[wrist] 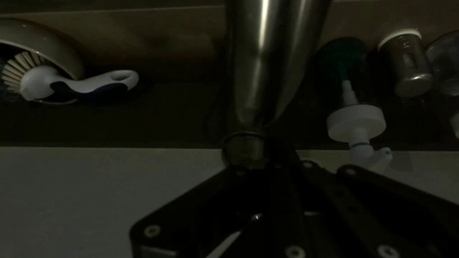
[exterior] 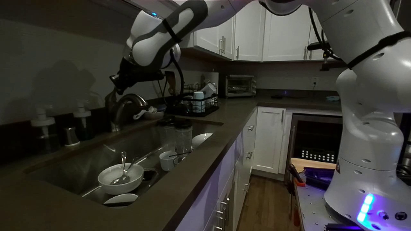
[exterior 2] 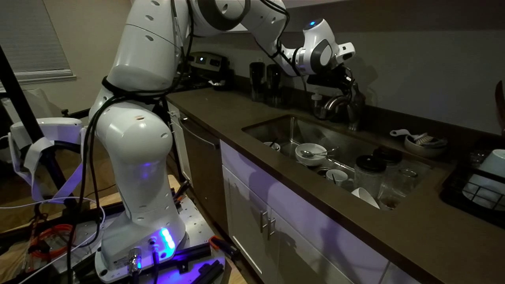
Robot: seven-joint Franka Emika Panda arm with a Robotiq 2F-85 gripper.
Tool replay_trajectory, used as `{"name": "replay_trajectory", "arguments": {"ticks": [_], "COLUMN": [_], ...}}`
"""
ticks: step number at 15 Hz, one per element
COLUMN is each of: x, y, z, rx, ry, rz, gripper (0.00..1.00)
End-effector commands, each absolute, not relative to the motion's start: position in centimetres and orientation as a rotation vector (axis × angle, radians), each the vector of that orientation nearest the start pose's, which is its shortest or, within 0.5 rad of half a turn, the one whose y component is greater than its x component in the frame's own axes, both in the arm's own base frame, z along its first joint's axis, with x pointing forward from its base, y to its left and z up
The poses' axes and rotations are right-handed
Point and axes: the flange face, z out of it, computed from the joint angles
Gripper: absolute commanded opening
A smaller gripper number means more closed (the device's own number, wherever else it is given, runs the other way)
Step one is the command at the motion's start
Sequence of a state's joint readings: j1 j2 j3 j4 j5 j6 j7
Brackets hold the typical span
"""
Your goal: Lift up the faucet.
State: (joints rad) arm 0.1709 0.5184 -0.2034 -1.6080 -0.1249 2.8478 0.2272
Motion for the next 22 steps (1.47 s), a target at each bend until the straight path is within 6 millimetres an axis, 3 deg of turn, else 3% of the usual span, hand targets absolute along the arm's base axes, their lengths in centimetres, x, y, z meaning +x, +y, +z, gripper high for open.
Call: {"name": "replay_trajectory", "arguments": {"ticks": [1,8,15,22], "x": [73.1,74.4,74.0,74.3], "y": [0.4,-1.1,0.1,1.3], "z": [43.0,45.1,44.3,43.4], "rx": [-3.025,-3.014,-3.003,-3.019], "ry": [0.144,0.155,0.146,0.196], "rz": [-1.205,-1.242,-1.192,-1.269], "gripper": [0.0,0.0,0.0,0.0]}}
